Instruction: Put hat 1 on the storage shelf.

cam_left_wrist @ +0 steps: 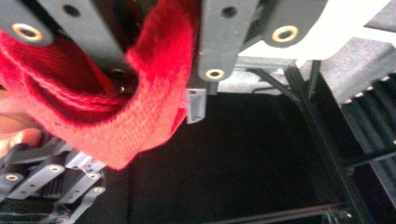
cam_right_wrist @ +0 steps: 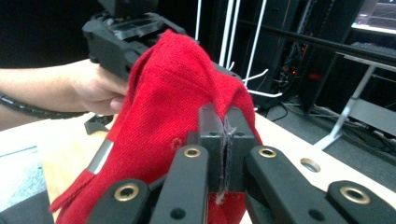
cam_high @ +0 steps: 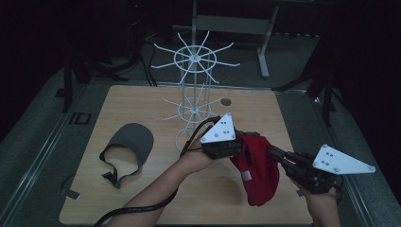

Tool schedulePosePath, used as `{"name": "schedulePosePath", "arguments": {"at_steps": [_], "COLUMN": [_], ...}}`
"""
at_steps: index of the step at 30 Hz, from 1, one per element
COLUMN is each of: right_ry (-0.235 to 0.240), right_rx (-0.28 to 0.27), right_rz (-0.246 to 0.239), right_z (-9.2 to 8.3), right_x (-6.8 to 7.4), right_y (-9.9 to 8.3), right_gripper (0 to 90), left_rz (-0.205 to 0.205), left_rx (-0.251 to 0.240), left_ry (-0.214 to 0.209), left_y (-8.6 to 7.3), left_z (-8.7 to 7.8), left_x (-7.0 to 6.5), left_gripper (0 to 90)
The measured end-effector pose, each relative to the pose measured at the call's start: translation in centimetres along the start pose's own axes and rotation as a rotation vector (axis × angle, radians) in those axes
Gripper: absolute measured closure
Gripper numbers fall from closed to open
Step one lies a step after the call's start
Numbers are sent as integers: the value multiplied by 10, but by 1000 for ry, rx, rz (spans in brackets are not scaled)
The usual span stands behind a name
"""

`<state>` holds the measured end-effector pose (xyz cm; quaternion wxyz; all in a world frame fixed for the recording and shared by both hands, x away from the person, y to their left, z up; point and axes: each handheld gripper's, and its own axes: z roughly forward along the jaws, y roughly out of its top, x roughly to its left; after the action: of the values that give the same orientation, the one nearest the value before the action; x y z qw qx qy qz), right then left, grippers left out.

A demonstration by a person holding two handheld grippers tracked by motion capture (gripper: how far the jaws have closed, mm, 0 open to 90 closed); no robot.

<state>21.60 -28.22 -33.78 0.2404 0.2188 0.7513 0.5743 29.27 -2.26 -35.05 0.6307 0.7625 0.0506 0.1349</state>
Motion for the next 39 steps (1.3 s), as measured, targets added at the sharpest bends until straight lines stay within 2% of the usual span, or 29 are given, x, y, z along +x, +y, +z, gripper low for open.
{"name": "schedulePosePath", "arguments": {"at_steps": [4, 7, 11, 12, 15, 21, 25, 31, 33, 34, 39], "right_ry": [-11, -21, -30, -34, -36, -60, -76, -132, -140, -153, -187], "right_rx": [-19, -32, -37, -38, -42, -57, -68, -88, -89, -92, -108], "right_rz": [12, 15, 14, 19, 22, 42, 50, 62, 68, 76, 95], "right_z": [-4, -7, -8, -9, -10, -13, -19, -24, -24, -24, -20], "right_x": [-2, -4, -5, -6, -7, -11, -15, -24, -27, -29, -43], "right_y": [3, 5, 8, 8, 9, 9, 10, 16, 17, 19, 32], "right_gripper": [884, 884, 884, 884, 884, 884, 884, 883, 883, 883, 883], "left_rz": [1, 3, 27, 29, 11, -7, -29, -35, -37, -42, -64], "left_rx": [17, 27, 49, 44, 30, 16, 4, 11, 15, 14, 33], "left_ry": [-5, 10, 52, 49, 52, 88, 129, 172, 173, 184, 188], "left_y": [2, 3, 3, 3, 0, -7, -13, -27, -29, -32, -50], "left_z": [-6, -11, -18, -20, -27, -42, -55, -64, -65, -67, -74], "left_x": [-1, -3, -8, -8, -7, -8, -6, -11, -11, -13, -18], "left_gripper": [638, 545, 477, 461, 430, 406, 398, 400, 401, 401, 400]}}
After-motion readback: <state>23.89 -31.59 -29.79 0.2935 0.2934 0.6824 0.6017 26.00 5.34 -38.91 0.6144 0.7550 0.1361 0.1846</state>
